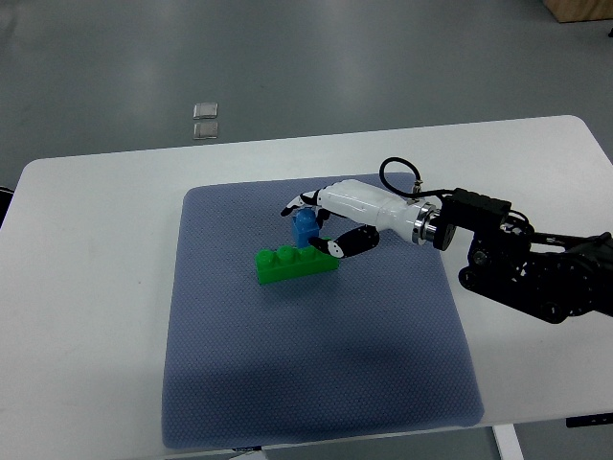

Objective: Stack blue block on green block with right hand
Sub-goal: 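Lower the blue block onto the green block's studs and press down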

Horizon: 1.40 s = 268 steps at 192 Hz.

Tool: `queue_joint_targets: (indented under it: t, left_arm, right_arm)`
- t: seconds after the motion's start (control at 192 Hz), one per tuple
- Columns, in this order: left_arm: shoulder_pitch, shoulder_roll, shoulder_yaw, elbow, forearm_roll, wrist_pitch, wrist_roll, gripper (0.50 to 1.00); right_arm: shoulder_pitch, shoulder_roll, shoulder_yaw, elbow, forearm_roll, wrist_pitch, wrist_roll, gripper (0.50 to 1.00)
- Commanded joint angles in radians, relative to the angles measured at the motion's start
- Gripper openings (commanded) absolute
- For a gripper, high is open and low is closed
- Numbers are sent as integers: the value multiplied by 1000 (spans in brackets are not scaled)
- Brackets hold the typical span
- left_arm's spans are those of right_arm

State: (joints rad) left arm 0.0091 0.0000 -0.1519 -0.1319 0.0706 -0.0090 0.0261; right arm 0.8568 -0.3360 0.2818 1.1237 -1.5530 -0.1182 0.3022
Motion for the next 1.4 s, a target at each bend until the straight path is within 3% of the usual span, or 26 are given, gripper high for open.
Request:
queue_joint_targets:
  t: [0.0,1.392]
  left_arm:
    - [0,0,0,0,0,0,0,1000]
    - [0,0,0,0,0,0,0,1000]
  right_arm:
    - [2,9,-9,-15,-1,0,0,500]
    - [-9,74,-38,-87,-33,0,-3,500]
